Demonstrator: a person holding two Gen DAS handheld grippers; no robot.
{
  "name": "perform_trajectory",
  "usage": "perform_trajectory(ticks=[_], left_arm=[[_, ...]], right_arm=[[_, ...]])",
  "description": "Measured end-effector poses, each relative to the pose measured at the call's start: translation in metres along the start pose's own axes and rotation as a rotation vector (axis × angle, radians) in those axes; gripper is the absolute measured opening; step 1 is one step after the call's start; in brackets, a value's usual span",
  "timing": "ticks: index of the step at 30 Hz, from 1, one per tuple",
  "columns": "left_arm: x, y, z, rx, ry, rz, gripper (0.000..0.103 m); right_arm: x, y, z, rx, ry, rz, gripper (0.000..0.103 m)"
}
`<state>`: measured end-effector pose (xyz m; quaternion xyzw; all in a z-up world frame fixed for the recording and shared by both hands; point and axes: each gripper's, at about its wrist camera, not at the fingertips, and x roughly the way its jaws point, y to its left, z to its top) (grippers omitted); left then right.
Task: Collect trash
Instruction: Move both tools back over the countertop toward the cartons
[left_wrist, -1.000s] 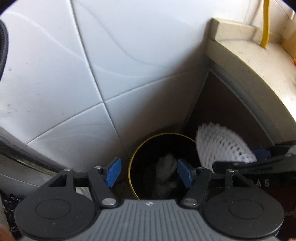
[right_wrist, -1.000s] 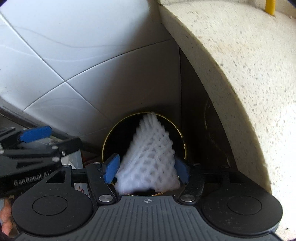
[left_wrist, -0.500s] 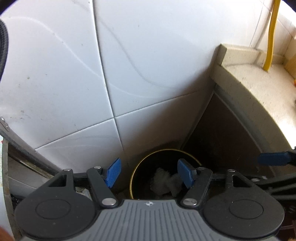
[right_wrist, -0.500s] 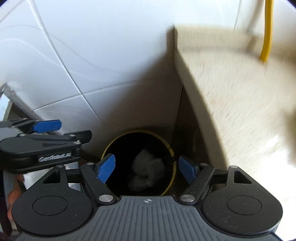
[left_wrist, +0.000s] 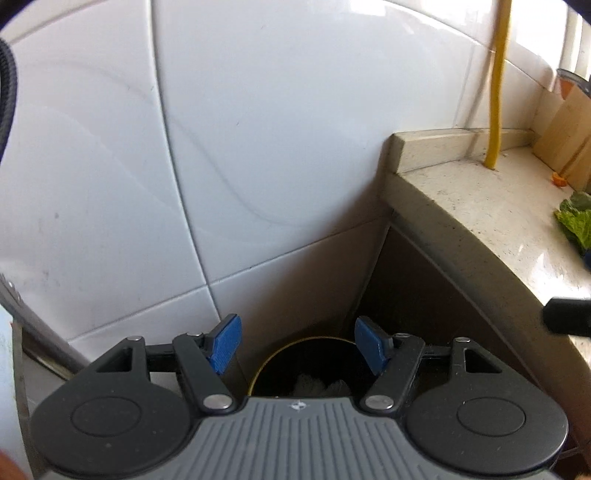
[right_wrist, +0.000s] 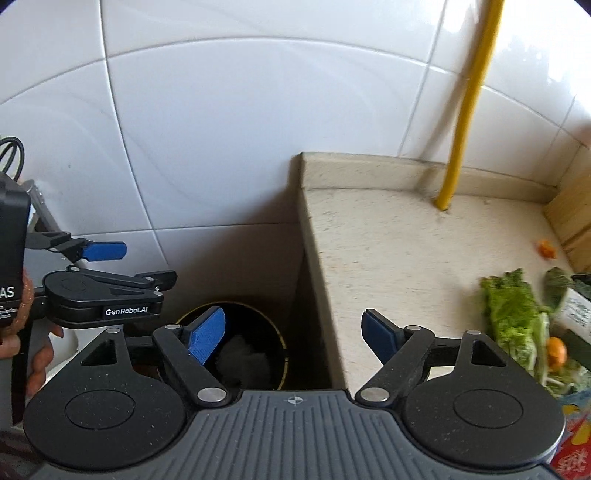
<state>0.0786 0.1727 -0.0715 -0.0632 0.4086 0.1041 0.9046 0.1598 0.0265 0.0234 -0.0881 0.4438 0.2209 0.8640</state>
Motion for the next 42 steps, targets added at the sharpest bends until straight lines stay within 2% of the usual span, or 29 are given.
perform_trajectory(ticks=[7,14,18,22,24,27,42], left_arm=[[-0.004,-0.009,-0.003,0.063,-0.041,0.012,0.067],[-0.026,-0.025,-0.002,0.114,-0.125,0.019,0.070],[-0.043,-0.052,0.000,0.168,-0.159,0.060,0.075],[-0.055,-0.078,0.008,0.191,-0.160,0.030,0.076],[-0.061,-0.093,0.012,0.207,-0.174,0.031,0.081],[-0.070,-0.114,0.020,0.229,-0.195,0.012,0.083],[-0.083,-0.218,0.040,0.386,-0.245,-0.069,0.087]], right_arm=[[-0.016,-0.013,-0.010,-0.034,-0.045,-0.091,0.086],[-0.033,-0.043,-0.018,-0.003,-0.086,-0.117,0.088],[-0.038,-0.062,-0.022,0.030,-0.094,-0.121,0.088],[-0.042,-0.078,-0.025,0.056,-0.111,-0.124,0.088],[-0.047,-0.085,-0.027,0.072,-0.122,-0.126,0.088],[-0.054,-0.097,-0.031,0.092,-0.139,-0.137,0.089],[-0.093,-0.166,-0.058,0.214,-0.195,-0.214,0.091]])
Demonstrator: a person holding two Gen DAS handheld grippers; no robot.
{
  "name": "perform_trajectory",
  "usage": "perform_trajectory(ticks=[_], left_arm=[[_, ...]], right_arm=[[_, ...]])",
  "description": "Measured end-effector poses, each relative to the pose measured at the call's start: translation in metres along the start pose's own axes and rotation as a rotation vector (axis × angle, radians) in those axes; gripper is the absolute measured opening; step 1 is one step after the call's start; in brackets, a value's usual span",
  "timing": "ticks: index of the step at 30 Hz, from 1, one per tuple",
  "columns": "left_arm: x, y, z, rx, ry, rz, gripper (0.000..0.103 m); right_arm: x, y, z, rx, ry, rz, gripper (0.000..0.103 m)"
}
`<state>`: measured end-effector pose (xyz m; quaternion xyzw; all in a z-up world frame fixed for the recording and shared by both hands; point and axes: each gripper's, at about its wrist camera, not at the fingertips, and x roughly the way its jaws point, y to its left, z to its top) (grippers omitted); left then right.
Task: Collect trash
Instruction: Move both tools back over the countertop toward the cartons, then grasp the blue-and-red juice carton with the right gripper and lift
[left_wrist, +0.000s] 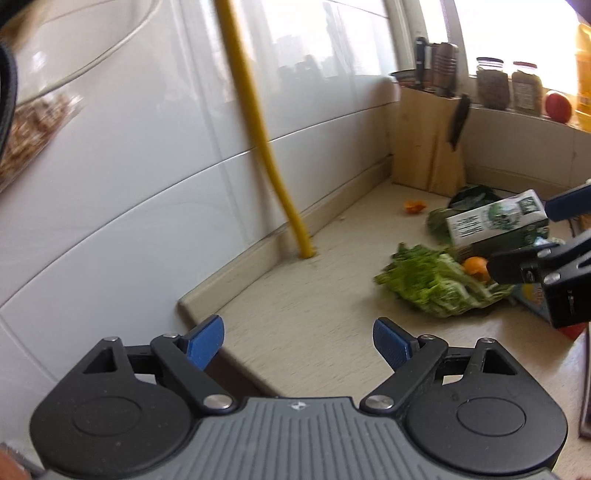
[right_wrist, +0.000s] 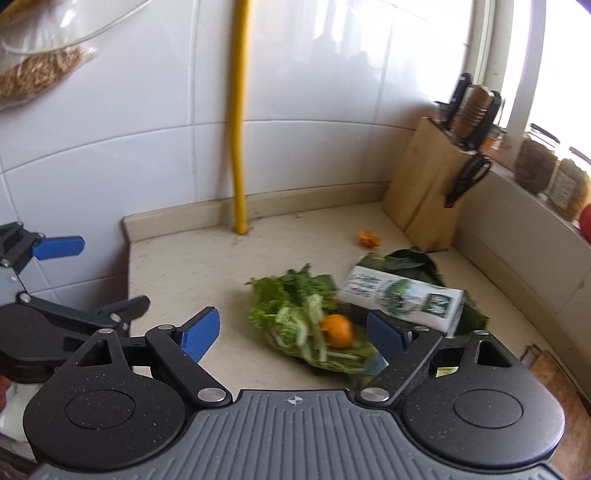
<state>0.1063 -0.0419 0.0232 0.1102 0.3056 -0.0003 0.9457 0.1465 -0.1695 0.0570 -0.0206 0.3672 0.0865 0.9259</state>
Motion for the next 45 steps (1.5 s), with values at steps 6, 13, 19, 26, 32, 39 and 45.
perform_trajectory(ticks=[6,13,19,26,32,39,45], left_arm=[[0.003,-0.028,0.013,0.029,-0.009,-0.017,0.087],[0.009,-0.058,0.025,0.081,-0.001,-0.071,0.088],[0.018,-0.081,0.038,0.104,0.053,-0.157,0.088],[0.037,-0.102,0.052,0.123,0.156,-0.226,0.088],[0.042,-0.114,0.059,0.154,0.171,-0.250,0.088],[0.053,-0.122,0.063,0.209,0.162,-0.293,0.088],[0.062,-0.126,0.070,0.293,0.111,-0.304,0.088]], right_arm=[[-0.006,-0.026,-0.002,0.023,-0.024,-0.048,0.091],[-0.009,-0.056,-0.010,0.052,-0.021,-0.101,0.093],[-0.007,-0.087,-0.021,0.099,-0.002,-0.132,0.094],[-0.008,-0.114,-0.031,0.143,-0.005,-0.122,0.094],[-0.006,-0.126,-0.032,0.169,0.002,-0.130,0.094],[-0.004,-0.127,-0.033,0.205,0.032,-0.190,0.094],[-0.004,-0.128,-0.029,0.230,0.044,-0.248,0.094]])
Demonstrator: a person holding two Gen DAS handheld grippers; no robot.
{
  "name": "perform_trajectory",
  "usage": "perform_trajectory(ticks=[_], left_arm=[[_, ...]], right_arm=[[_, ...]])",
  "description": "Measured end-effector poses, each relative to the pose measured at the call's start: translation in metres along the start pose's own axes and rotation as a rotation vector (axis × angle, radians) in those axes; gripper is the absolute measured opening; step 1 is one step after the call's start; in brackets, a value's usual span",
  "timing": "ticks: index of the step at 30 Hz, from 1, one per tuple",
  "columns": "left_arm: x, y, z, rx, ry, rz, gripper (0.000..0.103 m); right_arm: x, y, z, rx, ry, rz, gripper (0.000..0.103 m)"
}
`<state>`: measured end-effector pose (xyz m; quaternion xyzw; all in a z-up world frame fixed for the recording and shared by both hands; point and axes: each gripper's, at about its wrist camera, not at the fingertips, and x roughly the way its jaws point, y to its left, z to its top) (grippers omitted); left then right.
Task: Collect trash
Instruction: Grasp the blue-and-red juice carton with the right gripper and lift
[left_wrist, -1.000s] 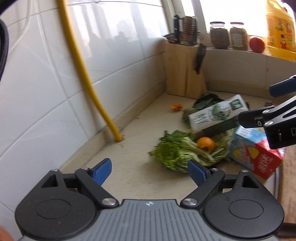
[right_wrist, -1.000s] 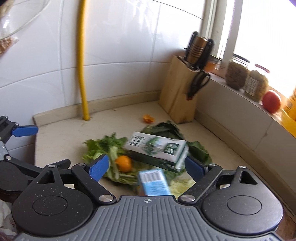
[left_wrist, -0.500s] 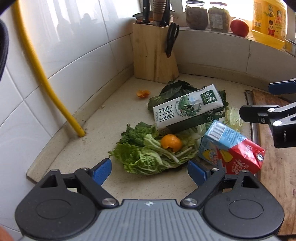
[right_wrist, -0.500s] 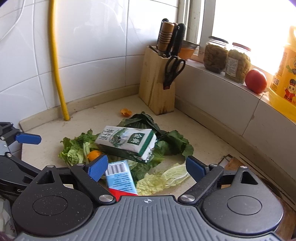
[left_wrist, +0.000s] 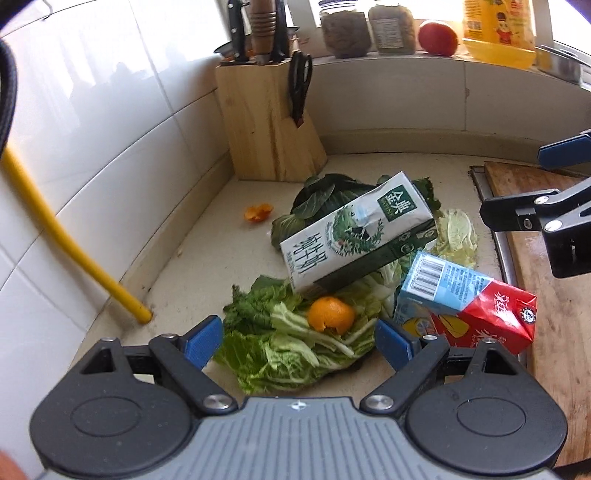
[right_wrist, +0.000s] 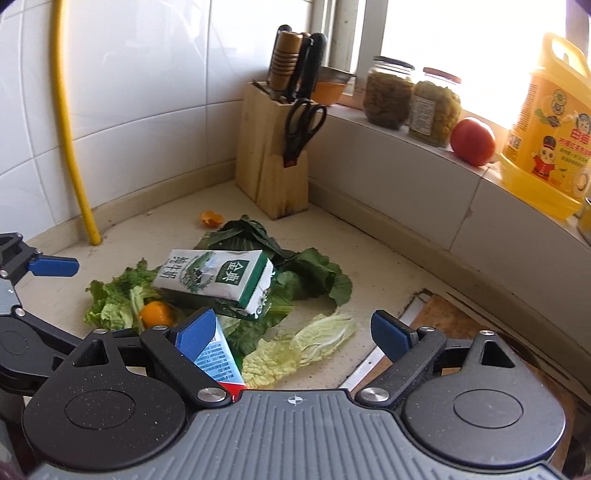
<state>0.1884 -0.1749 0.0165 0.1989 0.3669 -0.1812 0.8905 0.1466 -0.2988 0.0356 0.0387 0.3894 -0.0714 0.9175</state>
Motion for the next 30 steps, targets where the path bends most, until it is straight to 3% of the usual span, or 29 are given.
perform_trajectory(ticks=[8,12,18,30], left_arm=[[0.010,0.018,0.005,0.035,-0.022,-0.084,0.088],[0.014,0.043,-0.003,0.009,-0.024,-0.078,0.088],[0.018,0.067,-0.016,-0.053,0.003,-0.119,0.088],[0.029,0.064,-0.023,-0.084,0.044,-0.191,0.088]], right_arm=[[0.001,0.004,0.001,0.010,0.028,-0.044,0.095],[0.006,0.010,-0.004,-0.017,0.058,-0.037,0.095],[0.023,0.021,-0.009,-0.083,0.120,0.001,0.095],[0.066,0.040,-0.020,-0.153,0.250,0.138,0.093]])
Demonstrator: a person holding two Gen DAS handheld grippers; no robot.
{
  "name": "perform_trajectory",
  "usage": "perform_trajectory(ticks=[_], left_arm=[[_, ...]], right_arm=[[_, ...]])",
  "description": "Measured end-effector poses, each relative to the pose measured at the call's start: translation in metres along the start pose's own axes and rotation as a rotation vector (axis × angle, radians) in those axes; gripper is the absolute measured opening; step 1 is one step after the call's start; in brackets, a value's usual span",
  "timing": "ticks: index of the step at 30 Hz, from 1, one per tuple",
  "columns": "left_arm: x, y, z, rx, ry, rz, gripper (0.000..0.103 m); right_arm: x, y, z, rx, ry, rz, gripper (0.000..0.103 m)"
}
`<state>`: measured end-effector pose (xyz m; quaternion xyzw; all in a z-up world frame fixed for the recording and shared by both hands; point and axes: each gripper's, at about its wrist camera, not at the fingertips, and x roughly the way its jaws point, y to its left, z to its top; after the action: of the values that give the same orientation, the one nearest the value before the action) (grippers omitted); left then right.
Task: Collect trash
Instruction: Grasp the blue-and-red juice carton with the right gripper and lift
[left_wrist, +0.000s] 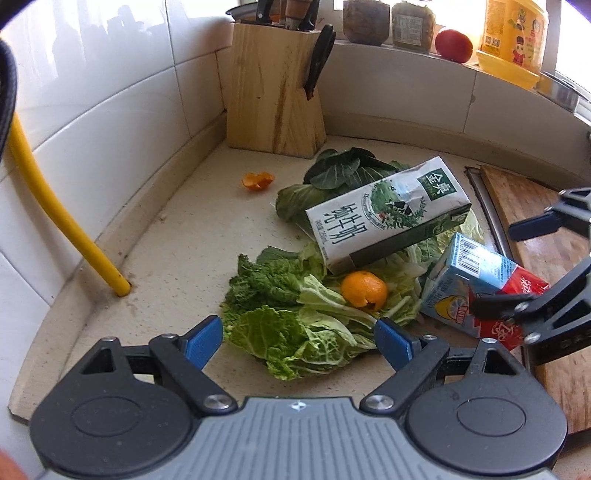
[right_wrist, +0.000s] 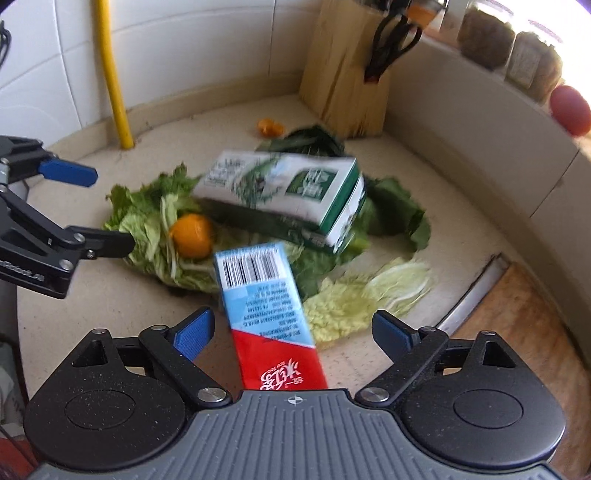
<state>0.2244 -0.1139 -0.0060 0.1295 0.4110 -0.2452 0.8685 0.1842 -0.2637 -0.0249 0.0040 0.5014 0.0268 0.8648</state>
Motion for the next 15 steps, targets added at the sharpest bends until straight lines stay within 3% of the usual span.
perform_trajectory(ticks=[1,2,5,10,15], left_arm=[[0.001,-0.001,0.000,0.003,0.002,-0.001,0.088],[0.002,-0.001,-0.001,0.004,0.005,-0.001,0.088],[0.003,0.000,-0.002,-0.003,0.014,-0.002,0.088],[0.003,-0.001,0.000,-0.001,0.006,-0.017,0.088],[0.001,-0.012,0.008,0.057,-0.018,-0.050,0.088]], right_arm=[[0.003,-0.001,-0.001,0.010,0.007,0.015,0.085],[0.007,-0.002,-0.002,0.019,0.019,0.030,0.068],[0.012,-0.008,-0.006,0.085,0.066,0.117,0.050],[0.002,-0.024,-0.014,0.197,0.064,0.202,0.049],[-0.007,-0.036,-0.018,0.249,0.041,0.209,0.049]])
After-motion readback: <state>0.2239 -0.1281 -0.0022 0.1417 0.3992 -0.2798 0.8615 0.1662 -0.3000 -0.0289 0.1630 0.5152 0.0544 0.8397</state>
